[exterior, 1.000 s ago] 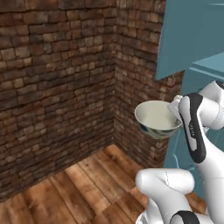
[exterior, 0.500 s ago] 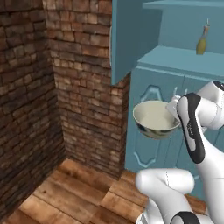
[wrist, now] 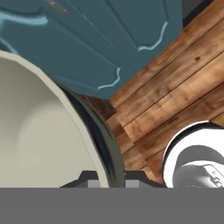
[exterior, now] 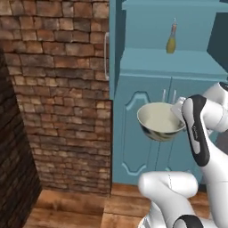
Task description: Pick the mug and place it in the sink. Pick the bowl and place it in the open cabinet and then close the cabinet.
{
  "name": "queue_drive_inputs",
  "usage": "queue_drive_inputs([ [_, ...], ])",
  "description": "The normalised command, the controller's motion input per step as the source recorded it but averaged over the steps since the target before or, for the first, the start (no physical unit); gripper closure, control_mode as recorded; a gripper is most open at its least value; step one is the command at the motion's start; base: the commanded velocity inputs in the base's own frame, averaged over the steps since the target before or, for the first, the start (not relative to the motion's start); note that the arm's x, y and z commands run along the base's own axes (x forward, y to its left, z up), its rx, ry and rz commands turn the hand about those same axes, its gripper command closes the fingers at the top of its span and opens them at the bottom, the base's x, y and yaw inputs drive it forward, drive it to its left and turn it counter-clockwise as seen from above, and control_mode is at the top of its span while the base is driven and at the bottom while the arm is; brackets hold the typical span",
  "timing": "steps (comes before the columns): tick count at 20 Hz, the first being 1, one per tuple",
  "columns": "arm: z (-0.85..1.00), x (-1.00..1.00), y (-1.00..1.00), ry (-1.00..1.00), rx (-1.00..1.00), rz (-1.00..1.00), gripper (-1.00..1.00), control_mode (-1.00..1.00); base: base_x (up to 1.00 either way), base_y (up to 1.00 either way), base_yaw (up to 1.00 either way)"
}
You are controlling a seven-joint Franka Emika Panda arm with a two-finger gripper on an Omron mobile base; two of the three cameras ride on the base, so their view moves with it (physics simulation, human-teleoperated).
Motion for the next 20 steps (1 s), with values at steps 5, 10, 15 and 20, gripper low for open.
queue_drive_inputs([
  [5, 0.00, 0.00, 0.00, 0.00, 0.00, 0.00, 1.00, 1.00, 0.41, 0.13, -0.39],
  [10, 0.00, 0.00, 0.00, 0.00, 0.00, 0.00, 1.00, 1.00, 0.45, -0.03, -0.49],
  [15, 0.00, 0.00, 0.00, 0.00, 0.00, 0.00, 1.00, 1.00, 0.35, 0.41, -0.42],
  [20, 0.00, 0.00, 0.00, 0.00, 0.00, 0.00, 1.00, 1.00, 0.13, 0.11, -0.09],
])
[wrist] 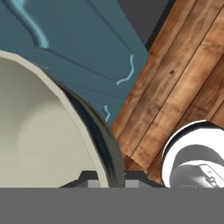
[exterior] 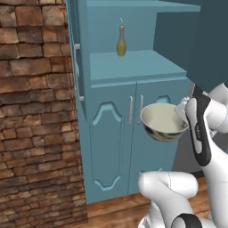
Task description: Pick the mug and place it in the sink. Pick the bowl and place it in the open cabinet and then close the cabinet.
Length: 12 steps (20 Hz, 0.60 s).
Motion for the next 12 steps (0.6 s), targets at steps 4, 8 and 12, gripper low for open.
queue_drive_inputs([
  [4, 0.00, 0.00, 0.00, 0.00, 0.00, 0.00, 1.00, 1.00, 0.19, 0.00, 0.00],
  [8, 0.00, 0.00, 0.00, 0.00, 0.00, 0.00, 1.00, 1.00, 0.23, 0.01, 0.00],
  [12, 0.00, 0.00, 0.00, 0.00, 0.00, 0.00, 1.00, 1.00, 0.30, -0.08, 0.00],
])
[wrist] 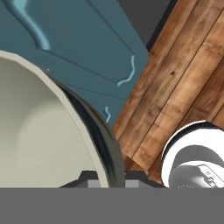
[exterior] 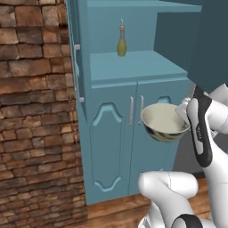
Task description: Pick the mug and place it in the sink. Pick the bowl and place it in the open cabinet and then close the cabinet.
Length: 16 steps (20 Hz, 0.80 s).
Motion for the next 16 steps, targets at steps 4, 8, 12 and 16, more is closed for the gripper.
queue_drive_inputs([
  [4, 0.00, 0.00, 0.00, 0.00, 0.00, 0.00, 1.00, 1.00, 0.29, -0.02, 0.07],
  [8, 0.00, 0.00, 0.00, 0.00, 0.00, 0.00, 1.00, 1.00, 0.00, 0.00, 0.20],
  [12, 0.00, 0.00, 0.00, 0.00, 0.00, 0.00, 1.00, 1.00, 0.07, -0.10, 0.16],
  [16, 0.00, 0.00, 0.00, 0.00, 0.00, 0.00, 1.00, 1.00, 0.14, -0.12, 0.01],
])
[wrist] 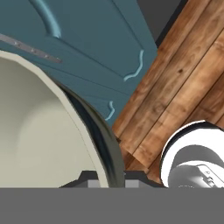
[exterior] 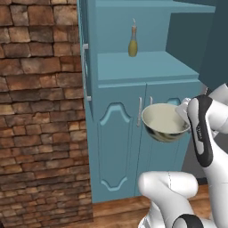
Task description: Pick the mug and place it in the sink. Pick the bowl and place it in the open cabinet and then close the cabinet.
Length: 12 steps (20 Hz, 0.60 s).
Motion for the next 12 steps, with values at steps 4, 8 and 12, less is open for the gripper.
queue_drive_inputs([
  [4, 0.00, 0.00, 0.00, 0.00, 0.00, 0.00, 1.00, 1.00, 0.00, 0.00, 0.00],
  [8, 0.00, 0.00, 0.00, 0.00, 0.00, 0.00, 1.00, 1.00, 0.00, 0.00, 0.00],
  [12, 0.00, 0.00, 0.00, 0.00, 0.00, 0.00, 1.00, 1.00, 0.00, 0.00, 0.00],
])
